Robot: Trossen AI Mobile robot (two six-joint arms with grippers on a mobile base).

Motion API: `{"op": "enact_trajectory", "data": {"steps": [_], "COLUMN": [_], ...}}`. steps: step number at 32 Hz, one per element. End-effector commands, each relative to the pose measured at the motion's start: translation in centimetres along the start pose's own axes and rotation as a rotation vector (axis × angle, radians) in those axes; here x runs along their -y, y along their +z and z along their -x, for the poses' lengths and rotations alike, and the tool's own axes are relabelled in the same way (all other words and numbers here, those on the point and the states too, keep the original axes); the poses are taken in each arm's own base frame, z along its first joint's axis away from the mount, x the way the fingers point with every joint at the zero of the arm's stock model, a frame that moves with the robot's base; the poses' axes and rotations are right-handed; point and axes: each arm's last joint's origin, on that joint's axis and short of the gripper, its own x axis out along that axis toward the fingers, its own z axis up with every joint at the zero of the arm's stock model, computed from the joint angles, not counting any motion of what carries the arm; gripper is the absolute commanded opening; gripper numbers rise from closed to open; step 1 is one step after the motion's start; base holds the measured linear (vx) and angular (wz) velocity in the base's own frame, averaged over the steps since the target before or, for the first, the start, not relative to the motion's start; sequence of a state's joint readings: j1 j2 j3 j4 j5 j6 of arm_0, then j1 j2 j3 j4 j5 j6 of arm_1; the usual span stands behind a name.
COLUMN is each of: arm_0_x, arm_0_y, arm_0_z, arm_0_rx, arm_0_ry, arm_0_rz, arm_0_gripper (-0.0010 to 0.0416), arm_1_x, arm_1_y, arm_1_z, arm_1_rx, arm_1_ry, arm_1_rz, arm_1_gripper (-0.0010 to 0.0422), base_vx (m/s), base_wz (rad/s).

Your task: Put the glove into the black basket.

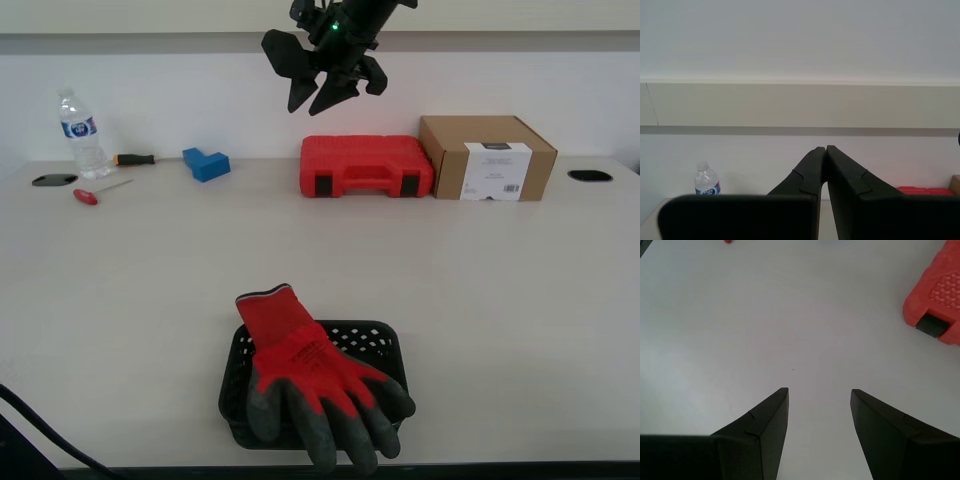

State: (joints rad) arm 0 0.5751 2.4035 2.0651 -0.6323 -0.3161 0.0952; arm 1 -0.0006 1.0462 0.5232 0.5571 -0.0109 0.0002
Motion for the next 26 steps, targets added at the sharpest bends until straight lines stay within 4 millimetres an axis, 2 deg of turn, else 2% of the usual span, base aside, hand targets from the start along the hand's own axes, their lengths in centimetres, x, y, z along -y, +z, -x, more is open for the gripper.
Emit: {"op": "enact_trajectory", "data": {"steps": [1,26], "arm_0_x": [-0.05,-0.06], "arm_0_y": [0.04,0.07], "arm_0_z": [0.02,0.02], "arm_0_rx": [0.002,0.005], "arm_0_ry": [0.001,0.001], "arm_0_rz": [-0.001,0.000], "arm_0_gripper": [0.0172,0.0172], "arm_1_x": [0.00,0.00], "arm_1_y": [0.05,0.05], "arm_1_z": [-0.01,-0.01], "arm_1_rx": [0.005,0.005], "arm_1_ry": [0.000,0.000], "arm_1_rz": [0.000,0.000], "arm_1_gripper": [0.0000,0.0000], "base_vx": [0.000,0.000], "base_wz": [0.000,0.000]}}
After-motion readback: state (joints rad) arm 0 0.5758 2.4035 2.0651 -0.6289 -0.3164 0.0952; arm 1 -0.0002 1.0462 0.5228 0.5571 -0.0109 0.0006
